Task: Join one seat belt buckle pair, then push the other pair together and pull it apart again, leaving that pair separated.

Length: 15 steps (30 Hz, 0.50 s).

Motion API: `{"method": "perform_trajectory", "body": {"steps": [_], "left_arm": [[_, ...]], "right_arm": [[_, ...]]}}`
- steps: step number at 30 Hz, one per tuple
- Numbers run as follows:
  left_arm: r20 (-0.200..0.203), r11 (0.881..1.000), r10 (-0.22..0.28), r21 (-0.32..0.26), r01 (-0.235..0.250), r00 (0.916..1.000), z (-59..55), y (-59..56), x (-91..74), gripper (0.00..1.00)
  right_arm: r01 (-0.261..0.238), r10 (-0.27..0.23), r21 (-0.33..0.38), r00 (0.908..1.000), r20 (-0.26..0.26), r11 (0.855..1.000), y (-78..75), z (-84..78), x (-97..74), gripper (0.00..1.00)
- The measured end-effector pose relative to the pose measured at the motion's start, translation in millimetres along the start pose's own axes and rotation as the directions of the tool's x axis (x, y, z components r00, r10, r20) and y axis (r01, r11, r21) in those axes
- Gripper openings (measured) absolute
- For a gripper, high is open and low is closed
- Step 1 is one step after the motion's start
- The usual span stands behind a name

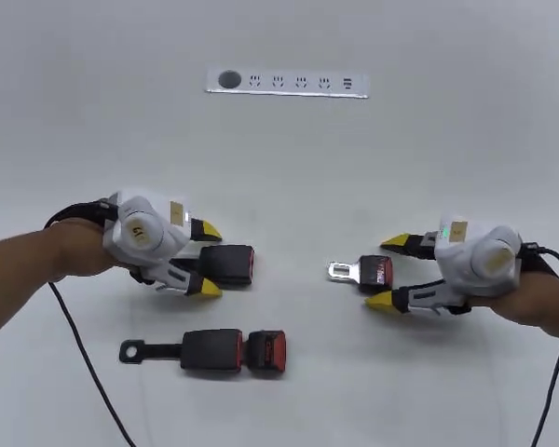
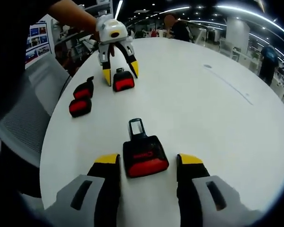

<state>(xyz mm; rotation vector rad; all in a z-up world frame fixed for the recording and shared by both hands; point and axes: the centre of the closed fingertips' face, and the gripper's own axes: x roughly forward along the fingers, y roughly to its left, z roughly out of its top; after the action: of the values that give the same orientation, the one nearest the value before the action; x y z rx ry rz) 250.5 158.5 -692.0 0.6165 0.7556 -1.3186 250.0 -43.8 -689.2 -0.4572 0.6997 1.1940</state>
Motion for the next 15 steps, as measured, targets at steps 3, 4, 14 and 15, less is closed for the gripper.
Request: {"method": "perform_trajectory", "body": {"steps": [3,4,14,15], "left_arm": [[-0.002,1.0,-0.005,0.007,0.005,1.0,0.7,-0.6,0.2,0.41],[-0.002,1.0,-0.008,0.012,0.008,1.0,0.9,-1.0,0.6,0.4],[-0.014,0.999,-0.022,0.046,0.023,0.9997,1.8,-1.1,2.2,0.35],[-0.02,0.999,-0.022,0.045,0.023,0.9995,2.2,-1.1,2.4,0.35]], "right_arm": [[0.0,-0.001,-0.019,1.0,-0.001,1.0,2.5,1.3,2.8,0.4],[0.001,-0.001,-0.019,1.0,0.0,1.0,2.8,1.8,3.3,0.4],[-0.022,0.02,-0.044,0.9993,-0.032,0.999,2.1,0.6,5.6,0.35],[-0.024,0.023,-0.044,0.9992,-0.034,0.999,1.5,-0.1,5.6,0.35]]}}
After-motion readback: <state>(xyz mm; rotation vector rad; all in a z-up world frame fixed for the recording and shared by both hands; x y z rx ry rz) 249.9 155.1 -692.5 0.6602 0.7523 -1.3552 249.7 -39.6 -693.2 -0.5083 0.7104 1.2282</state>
